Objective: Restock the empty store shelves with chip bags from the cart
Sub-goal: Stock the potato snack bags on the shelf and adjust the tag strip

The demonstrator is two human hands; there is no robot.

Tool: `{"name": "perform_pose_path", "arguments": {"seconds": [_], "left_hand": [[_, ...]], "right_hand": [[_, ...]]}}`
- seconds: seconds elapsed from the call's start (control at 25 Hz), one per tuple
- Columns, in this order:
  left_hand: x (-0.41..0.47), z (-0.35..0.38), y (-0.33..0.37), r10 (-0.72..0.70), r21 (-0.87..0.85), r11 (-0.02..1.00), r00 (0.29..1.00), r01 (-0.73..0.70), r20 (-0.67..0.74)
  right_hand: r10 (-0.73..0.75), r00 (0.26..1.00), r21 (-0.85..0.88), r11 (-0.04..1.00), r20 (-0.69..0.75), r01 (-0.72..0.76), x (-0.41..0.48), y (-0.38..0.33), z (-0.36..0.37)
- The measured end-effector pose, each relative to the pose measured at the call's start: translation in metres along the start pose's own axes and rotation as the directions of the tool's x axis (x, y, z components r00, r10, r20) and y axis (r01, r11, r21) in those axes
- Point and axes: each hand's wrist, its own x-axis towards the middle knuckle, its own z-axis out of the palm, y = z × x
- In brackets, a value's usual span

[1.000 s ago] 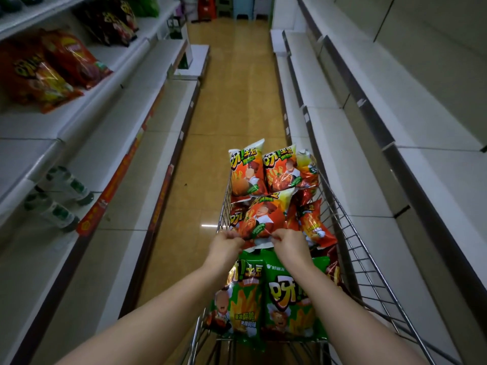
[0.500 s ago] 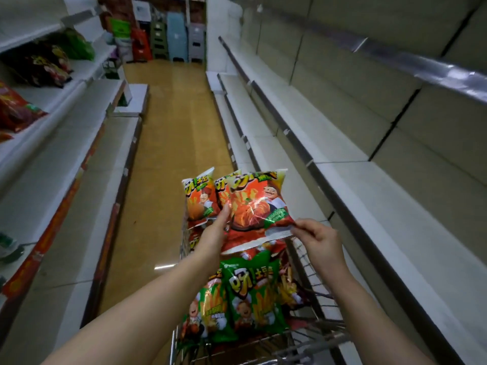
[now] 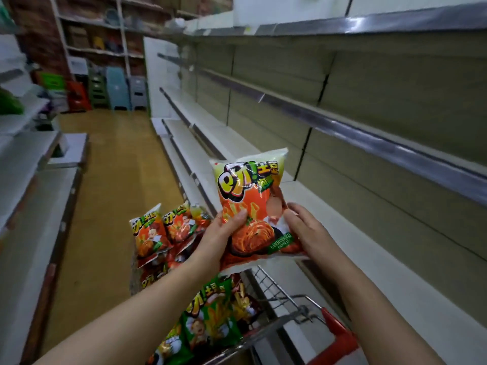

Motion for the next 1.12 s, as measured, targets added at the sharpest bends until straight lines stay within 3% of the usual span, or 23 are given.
{"name": "perform_pose_path", "arguments": {"seconds": [0.2,0.36,0.52,0.64,0.8,0.92,1.12], "left_hand": [[-0.05,0.104,0.001,0.112,0.083,0.987,0.959,-0.138,0.259],[-0.109,0.211,-0.019,0.114,0.071,0.984,0.888,-0.162,0.446],[-0.174,0.313,-0.044,0.107,0.025,0.988,0.795,-0.152,0.597],[-0.219,0.377,-0.057,0.051,0.047,0.993,0.728,-0.113,0.684],[-0.279,0.458,-0.066,-0.091,0.163,0.984,0.571,-0.076,0.816],[-0.308,0.509,-0.07,-0.18,0.253,0.963,0.481,-0.09,0.858],[-0.336,0.579,-0.08,-0.281,0.334,0.936,0.335,-0.112,0.9]], "right_hand": [[-0.138,0.975,-0.031,0.99,-0.175,0.135,-0.08,-0.036,-0.075],[-0.232,0.909,-0.114,0.972,-0.346,0.204,-0.181,-0.051,-0.161],[-0.289,0.768,-0.202,0.957,-0.571,0.21,-0.289,-0.062,-0.235],[-0.266,0.665,-0.254,0.96,-0.698,0.118,-0.359,-0.063,-0.282],[-0.213,0.505,-0.233,0.972,-0.836,0.022,-0.44,-0.06,-0.342],[-0.16,0.4,-0.189,0.981,-0.902,-0.033,-0.486,-0.063,-0.378],[-0.131,0.292,-0.169,0.979,-0.948,-0.112,-0.538,-0.064,-0.422]]}}
